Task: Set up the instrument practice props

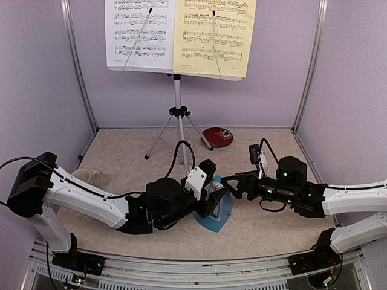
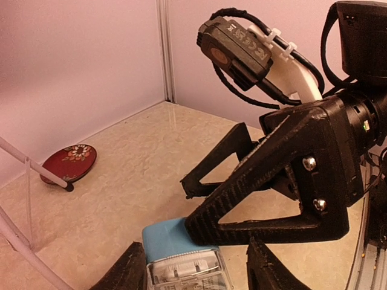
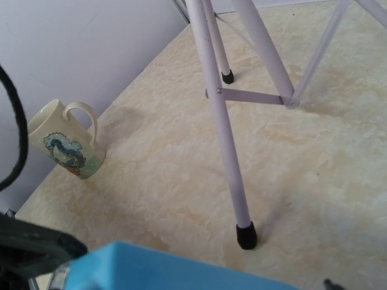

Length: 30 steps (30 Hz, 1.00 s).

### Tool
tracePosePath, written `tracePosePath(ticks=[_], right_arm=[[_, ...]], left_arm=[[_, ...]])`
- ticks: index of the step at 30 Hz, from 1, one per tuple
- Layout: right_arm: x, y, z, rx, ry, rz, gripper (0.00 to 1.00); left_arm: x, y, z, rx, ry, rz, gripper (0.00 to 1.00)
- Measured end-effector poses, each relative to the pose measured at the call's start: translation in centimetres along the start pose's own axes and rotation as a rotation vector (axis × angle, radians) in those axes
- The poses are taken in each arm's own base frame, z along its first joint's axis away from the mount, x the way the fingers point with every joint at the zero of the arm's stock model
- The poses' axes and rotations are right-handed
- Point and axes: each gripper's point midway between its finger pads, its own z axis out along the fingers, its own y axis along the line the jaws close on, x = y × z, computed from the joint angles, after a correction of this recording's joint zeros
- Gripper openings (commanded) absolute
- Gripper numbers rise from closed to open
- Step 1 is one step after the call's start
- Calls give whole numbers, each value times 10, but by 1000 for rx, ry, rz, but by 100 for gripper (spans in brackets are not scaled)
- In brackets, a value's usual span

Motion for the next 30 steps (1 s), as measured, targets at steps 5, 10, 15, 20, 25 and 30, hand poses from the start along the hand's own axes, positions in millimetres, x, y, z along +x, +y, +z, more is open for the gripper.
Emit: tracePosePath(ticks=[5, 10, 15, 20, 25, 30], right_arm=[[0, -1, 0, 2, 2, -4, 90], [1, -2, 0, 7, 5, -3, 90], [4, -3, 2, 10, 14, -1, 90], [5, -3, 4, 10, 16, 7, 89], [4, -3, 5, 7, 12, 17, 89], [4, -2, 6, 2, 11, 20, 89]], left_arm=[[0, 4, 1, -48, 6, 1, 46], [2, 5, -1, -59, 6, 3, 41], [2, 5, -6, -41, -20, 3, 36], [11, 4, -19, -2, -13, 26, 35], [27, -1, -27, 45, 20, 58, 61], [29, -5, -30, 41, 31, 30, 98]])
